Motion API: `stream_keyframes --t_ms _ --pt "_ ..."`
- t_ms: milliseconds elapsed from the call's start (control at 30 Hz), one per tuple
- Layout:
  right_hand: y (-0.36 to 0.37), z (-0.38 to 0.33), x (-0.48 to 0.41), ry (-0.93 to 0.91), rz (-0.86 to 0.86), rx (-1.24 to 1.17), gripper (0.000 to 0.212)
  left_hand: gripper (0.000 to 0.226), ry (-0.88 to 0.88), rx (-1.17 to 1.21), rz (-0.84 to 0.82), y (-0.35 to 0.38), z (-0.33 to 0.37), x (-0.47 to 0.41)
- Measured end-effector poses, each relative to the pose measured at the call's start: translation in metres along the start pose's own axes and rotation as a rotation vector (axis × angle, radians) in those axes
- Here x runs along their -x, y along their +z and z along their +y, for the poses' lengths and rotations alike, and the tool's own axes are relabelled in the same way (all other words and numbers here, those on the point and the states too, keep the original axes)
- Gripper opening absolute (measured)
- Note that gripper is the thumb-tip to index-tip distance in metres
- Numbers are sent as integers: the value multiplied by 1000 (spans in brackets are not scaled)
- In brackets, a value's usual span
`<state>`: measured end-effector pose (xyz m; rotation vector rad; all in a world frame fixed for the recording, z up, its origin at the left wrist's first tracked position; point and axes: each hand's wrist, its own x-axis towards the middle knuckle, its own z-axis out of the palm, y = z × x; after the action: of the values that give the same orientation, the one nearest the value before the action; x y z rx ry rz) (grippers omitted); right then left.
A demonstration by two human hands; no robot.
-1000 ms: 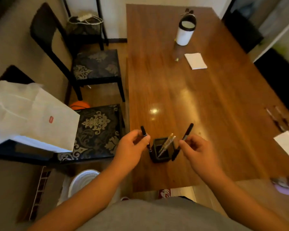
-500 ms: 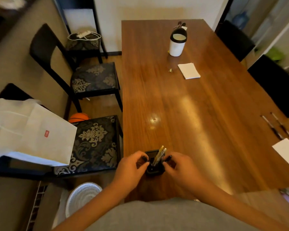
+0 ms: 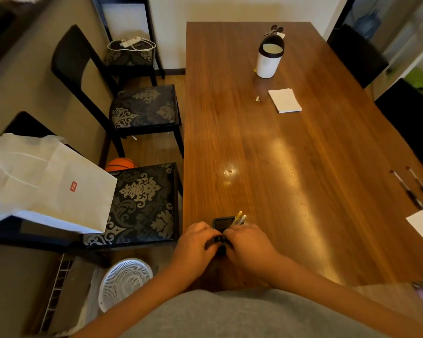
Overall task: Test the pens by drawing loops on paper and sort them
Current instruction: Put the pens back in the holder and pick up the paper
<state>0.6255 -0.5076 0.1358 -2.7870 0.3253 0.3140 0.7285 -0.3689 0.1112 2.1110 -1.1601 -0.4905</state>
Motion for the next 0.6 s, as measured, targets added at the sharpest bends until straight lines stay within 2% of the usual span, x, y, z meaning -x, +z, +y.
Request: stream_keyframes --t_ms 233,600 --pt "7 -2 5 -2 20 -5 26 17 -3 9 -60 1 -1 5" --pt "10 -5 12 -8 64 -11 31 18 46 21 -63 -2 -6 11"
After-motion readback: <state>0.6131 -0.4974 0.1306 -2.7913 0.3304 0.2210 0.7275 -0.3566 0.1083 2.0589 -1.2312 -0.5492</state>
